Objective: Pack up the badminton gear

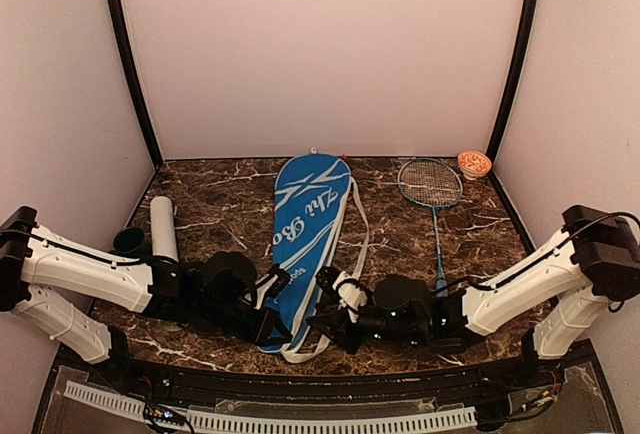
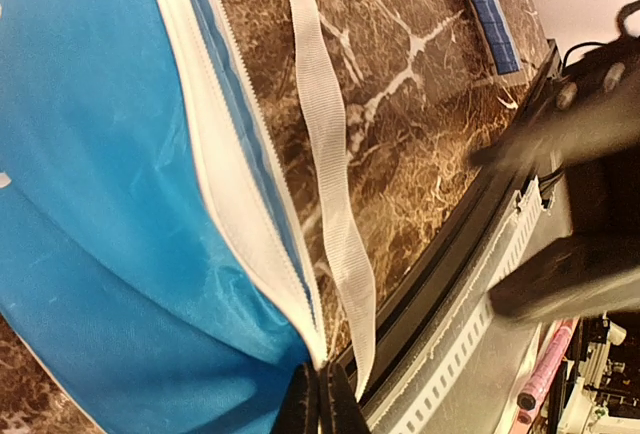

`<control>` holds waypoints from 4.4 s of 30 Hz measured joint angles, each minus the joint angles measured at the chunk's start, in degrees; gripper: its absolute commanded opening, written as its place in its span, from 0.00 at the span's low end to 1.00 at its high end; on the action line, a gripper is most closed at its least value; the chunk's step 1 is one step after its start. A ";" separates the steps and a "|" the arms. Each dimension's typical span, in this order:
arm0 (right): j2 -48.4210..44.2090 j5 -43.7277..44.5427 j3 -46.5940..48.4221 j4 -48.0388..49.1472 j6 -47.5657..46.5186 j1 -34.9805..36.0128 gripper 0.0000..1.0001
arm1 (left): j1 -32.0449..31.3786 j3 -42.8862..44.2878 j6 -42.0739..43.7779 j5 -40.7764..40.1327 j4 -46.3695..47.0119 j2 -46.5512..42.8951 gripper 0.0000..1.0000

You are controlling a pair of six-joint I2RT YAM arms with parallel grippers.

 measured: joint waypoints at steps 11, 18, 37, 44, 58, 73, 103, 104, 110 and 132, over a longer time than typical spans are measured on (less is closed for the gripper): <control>-25.09 0.59 -0.44 -24.65 15.23 -14.10 0.54 | 0.66 -1.90 -0.70 -0.50 4.33 0.20 0.00; -37.29 -4.42 -3.61 -34.93 23.74 -36.68 0.50 | 0.81 -1.90 -0.70 -0.31 5.70 0.35 0.00; -9.62 -2.64 7.32 -51.58 25.46 -52.68 0.38 | 1.09 -1.90 -0.72 -0.28 6.54 0.79 0.00; -4.28 -2.54 8.39 -49.16 24.61 -54.93 0.29 | 1.14 -1.92 -0.70 -0.28 6.71 0.79 0.00; 1.49 -3.04 11.26 -43.63 24.26 -55.65 0.00 | 1.14 -1.92 -0.90 -0.42 7.02 0.79 0.00; -13.75 -7.45 8.85 -50.73 23.56 -52.63 0.00 | 1.20 -1.92 -1.66 -1.66 6.99 0.57 0.00; -29.64 -7.56 3.30 -72.24 29.88 -22.71 0.00 | 1.51 -8.66 -3.48 -11.91 12.00 -14.12 0.00; -29.62 -7.48 3.30 -71.89 30.03 -22.18 0.00 | 1.51 -8.66 -3.48 -11.91 12.00 -14.08 0.00; -28.61 -6.51 4.17 -70.25 30.34 -19.10 0.00 | 1.51 -8.66 -3.48 -11.85 12.09 -14.12 0.00; -9.44 -2.40 15.52 -56.92 31.41 -18.47 0.00 | 1.57 -8.66 -3.19 -6.93 13.35 -14.88 0.00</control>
